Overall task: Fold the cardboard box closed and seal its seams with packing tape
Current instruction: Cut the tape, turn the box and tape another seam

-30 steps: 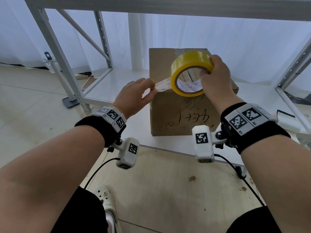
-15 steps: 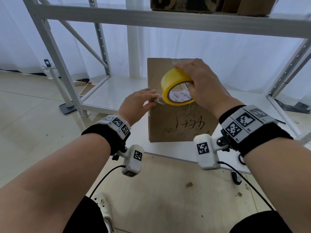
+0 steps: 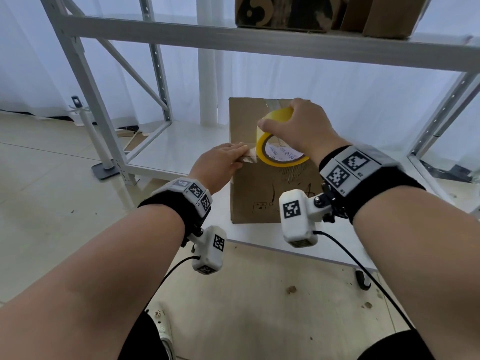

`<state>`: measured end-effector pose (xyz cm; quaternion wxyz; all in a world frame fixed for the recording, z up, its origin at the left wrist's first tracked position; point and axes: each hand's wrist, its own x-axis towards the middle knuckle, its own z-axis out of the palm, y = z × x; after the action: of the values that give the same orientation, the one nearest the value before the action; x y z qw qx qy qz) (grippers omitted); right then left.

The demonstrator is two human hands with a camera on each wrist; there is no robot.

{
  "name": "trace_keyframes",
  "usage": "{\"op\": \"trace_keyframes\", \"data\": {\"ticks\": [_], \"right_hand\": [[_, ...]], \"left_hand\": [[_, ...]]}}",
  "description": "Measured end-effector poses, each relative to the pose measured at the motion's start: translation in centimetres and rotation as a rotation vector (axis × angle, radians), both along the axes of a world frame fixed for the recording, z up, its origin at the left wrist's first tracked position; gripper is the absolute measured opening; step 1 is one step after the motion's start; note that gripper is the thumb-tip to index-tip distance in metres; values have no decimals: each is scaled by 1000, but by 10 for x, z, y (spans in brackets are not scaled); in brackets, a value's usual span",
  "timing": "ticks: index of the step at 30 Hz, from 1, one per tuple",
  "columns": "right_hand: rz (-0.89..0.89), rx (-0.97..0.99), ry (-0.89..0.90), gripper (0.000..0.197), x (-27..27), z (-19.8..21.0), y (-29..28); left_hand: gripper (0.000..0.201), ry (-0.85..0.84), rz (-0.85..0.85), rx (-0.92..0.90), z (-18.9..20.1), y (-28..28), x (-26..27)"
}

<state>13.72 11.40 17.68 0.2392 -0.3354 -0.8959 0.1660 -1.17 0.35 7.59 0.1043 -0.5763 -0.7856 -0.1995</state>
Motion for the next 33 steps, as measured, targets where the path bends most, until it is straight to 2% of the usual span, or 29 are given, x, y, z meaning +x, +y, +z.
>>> {"op": "trace_keyframes", "data": {"ticks": [4, 7, 12, 16, 21, 26, 29, 33], "right_hand": [[-7, 31, 22, 62, -6, 11, -5], [-52, 104, -43, 51, 1, 20, -1], [-108, 142, -136, 63, 17, 9, 12], [-125, 230, -193, 65, 13, 6, 12], [-114, 278, -261, 70, 6, 5, 14], [-80, 341, -325, 69, 3, 5, 11], [-64, 405, -342, 66, 2, 4, 7], [-69, 395, -333, 66, 3, 5, 7]], "left_hand": [[45, -11, -14, -9, -1, 1, -4], [45, -9, -22, 15, -6, -5, -3], [45, 30, -16, 9, -5, -3, -1], [45, 47, 10, -24, -7, -3, 3], [43, 229, 72, -93, 6, 2, 16], [53, 428, 154, -284, 17, 19, 38], [56, 343, 193, -302, 18, 25, 45], [59, 201, 130, -230, 12, 6, 27]]}}
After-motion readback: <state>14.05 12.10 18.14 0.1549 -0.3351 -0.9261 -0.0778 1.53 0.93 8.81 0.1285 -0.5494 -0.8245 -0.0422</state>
